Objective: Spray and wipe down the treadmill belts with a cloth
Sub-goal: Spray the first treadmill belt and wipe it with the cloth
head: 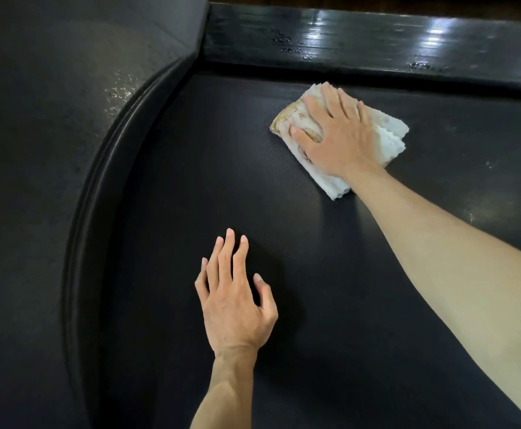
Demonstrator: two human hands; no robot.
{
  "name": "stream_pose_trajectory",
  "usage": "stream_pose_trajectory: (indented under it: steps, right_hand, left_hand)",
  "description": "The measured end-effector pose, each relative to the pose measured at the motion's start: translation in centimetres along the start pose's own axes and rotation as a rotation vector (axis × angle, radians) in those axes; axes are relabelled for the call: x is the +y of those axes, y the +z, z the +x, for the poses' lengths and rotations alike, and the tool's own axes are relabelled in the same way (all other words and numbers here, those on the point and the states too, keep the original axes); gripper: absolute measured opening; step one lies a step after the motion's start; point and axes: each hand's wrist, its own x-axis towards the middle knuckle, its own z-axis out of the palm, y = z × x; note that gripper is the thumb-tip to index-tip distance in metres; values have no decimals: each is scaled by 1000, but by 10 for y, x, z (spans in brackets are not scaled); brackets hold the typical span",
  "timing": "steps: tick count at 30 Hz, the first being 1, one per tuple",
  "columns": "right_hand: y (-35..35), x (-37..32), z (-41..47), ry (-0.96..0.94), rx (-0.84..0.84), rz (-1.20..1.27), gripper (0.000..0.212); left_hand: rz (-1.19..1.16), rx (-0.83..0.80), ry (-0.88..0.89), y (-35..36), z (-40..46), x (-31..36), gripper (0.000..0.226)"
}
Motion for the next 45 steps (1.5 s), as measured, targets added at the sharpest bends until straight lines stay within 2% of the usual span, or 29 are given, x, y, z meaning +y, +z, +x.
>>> stream_pose_trajectory:
  steps: [8, 18, 22, 27, 29, 34, 37, 40, 45]
  right_hand:
    - [7, -10, -33, -108, 20, 4, 70]
    - [12, -15, -103, -397, 34, -64, 65]
    - [7, -8, -128, -600, -52, -55, 67]
    - [-4, 4, -99, -748, -164, -29, 71]
    - [-7, 12, -75, -705, -157, 17, 69]
    - [6, 5, -44, -275, 11, -46, 70]
    - [11, -10, -60, -160, 59, -19, 71]
    - [13, -20, -89, -220, 41, -42, 69]
    - [7, -9, -112, -597, -43, -16, 69]
  left_hand:
    - [-1, 11, -3, 0, -1, 1, 62]
    - [-2, 33, 7, 0, -1, 1, 61]
    - [1, 29, 6, 1, -1, 0, 61]
    - [-9, 21, 5, 1, -1, 0, 62]
    - [-10, 22, 7, 1, -1, 0, 62]
    - [-8, 20, 3, 1, -2, 0, 61]
    - [-11, 21, 7, 0, -1, 0, 61]
    - [-7, 18, 6, 1, -2, 0, 61]
    - [-26, 38, 12, 1, -2, 0, 62]
